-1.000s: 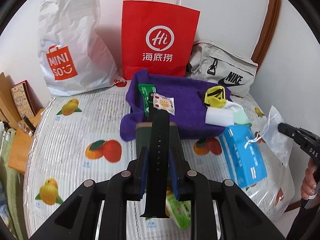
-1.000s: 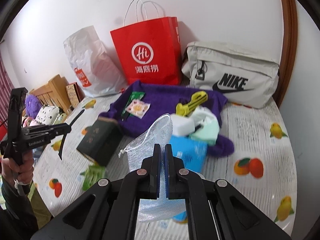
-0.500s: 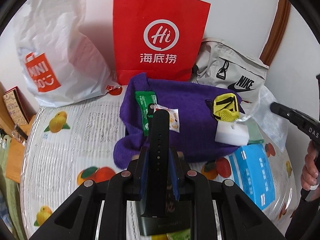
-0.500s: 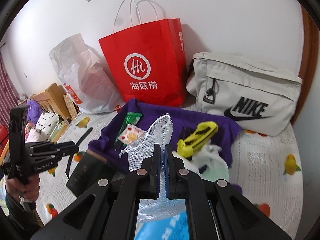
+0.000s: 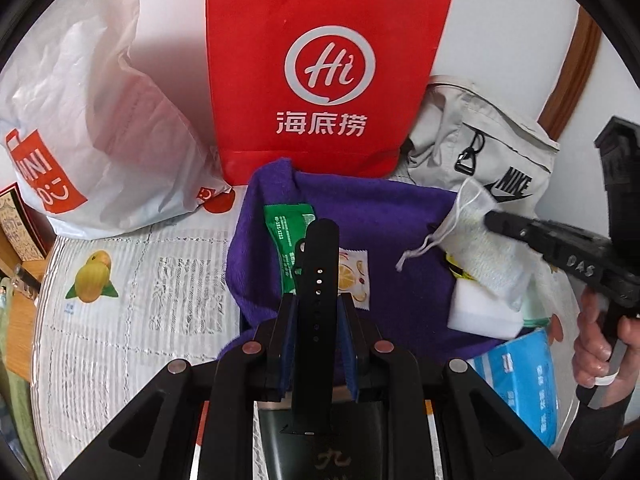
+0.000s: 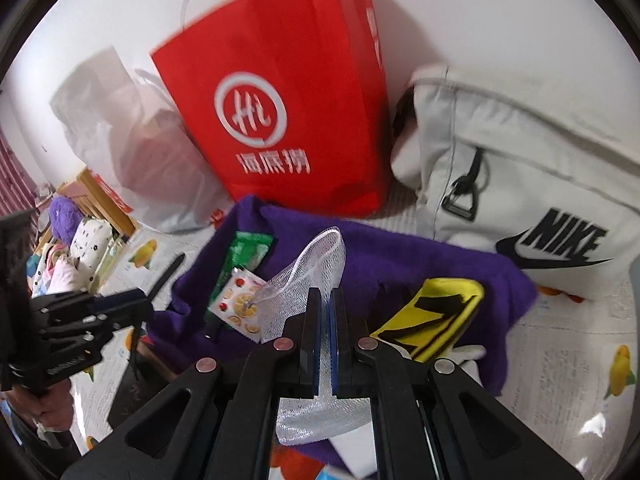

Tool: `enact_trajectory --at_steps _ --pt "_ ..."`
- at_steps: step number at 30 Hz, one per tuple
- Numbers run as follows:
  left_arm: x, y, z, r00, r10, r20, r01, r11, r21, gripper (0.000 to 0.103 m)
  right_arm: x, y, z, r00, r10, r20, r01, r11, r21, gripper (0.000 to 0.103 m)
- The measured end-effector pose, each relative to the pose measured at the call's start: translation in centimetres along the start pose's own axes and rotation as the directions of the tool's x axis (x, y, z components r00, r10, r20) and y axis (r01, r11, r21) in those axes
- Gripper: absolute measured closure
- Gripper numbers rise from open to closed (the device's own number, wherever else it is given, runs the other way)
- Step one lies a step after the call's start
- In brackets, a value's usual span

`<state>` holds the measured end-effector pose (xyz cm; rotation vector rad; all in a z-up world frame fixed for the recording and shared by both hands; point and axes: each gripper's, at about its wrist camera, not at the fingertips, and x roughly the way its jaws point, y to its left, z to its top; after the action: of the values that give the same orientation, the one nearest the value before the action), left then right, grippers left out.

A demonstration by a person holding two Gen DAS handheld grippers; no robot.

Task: Organize soft objects
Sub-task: 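Carry the black strap with the left tool while the right tool carries the mesh bag to the towel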

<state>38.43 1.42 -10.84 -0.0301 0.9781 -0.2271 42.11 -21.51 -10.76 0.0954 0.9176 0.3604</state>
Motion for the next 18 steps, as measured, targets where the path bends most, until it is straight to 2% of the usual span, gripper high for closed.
enact_trajectory --at_steps 6,10,13,15,17,18 --pt "1.8 0.2 0.7 1.0 0.005 -0.025 -0.005 1.0 -0.004 0.083 3.2 -1.1 -0.5 0.995 -0.038 -0.087 0.04 0.999 0.013 0.097" --pt "3.1 -0.4 1.3 0.999 -0.001 -0.042 0.001 1.0 -0.001 0.083 4.0 -2.1 -0.8 0.993 -0.039 -0.111 0.043 0.998 0.038 0.095" --pt "3.6 -0.9 1.8 1.0 0.013 -0.028 -0.012 1.0 0.007 0.083 4.1 -2.4 -0.9 0.992 -0.024 -0.126 0.03 0.999 0.04 0.093" --pt "3.9 -1.3 2.2 0.999 0.007 -0.032 -0.007 1.0 0.004 0.083 3.6 -2.2 -0.8 0.993 -0.006 -0.114 0.009 1.0 0.025 0.084" --pt "4.4 -1.6 2.6 0.999 -0.002 -0.033 0.002 1.0 0.004 0.083 2.8 -2.0 -0.8 0.996 -0.011 -0.093 0.012 1.0 0.005 0.063" --pt "4.6 -1.8 2.8 0.999 -0.003 -0.034 0.003 1.0 0.007 0.083 2.5 -1.8 -0.7 0.997 -0.016 -0.082 0.016 1.0 -0.002 0.06"
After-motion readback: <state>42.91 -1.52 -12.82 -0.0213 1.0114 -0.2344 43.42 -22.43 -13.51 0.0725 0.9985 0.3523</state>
